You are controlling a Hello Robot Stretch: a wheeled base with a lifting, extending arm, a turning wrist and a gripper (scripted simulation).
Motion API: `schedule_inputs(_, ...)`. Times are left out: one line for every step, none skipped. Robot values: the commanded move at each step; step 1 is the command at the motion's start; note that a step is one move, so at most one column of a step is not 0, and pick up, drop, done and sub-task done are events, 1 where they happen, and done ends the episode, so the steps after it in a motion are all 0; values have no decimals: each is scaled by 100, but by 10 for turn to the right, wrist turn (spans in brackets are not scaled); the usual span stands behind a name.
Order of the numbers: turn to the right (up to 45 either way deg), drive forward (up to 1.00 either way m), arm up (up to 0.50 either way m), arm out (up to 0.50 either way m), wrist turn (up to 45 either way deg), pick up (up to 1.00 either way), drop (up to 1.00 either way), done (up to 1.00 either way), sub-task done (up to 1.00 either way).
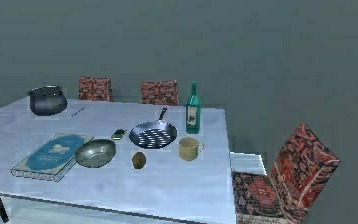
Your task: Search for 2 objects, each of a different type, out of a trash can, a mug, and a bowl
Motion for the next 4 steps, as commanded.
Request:
schedule_inputs(0,0,0,0,0,0,0,0,100)
schedule_inputs(-450,0,0,0,0,0,0,0,0)
schedule_inputs(-360,0,0,0,0,0,0,0,0)
schedule_inputs(0,15,0,0,0,0,0,0,0)
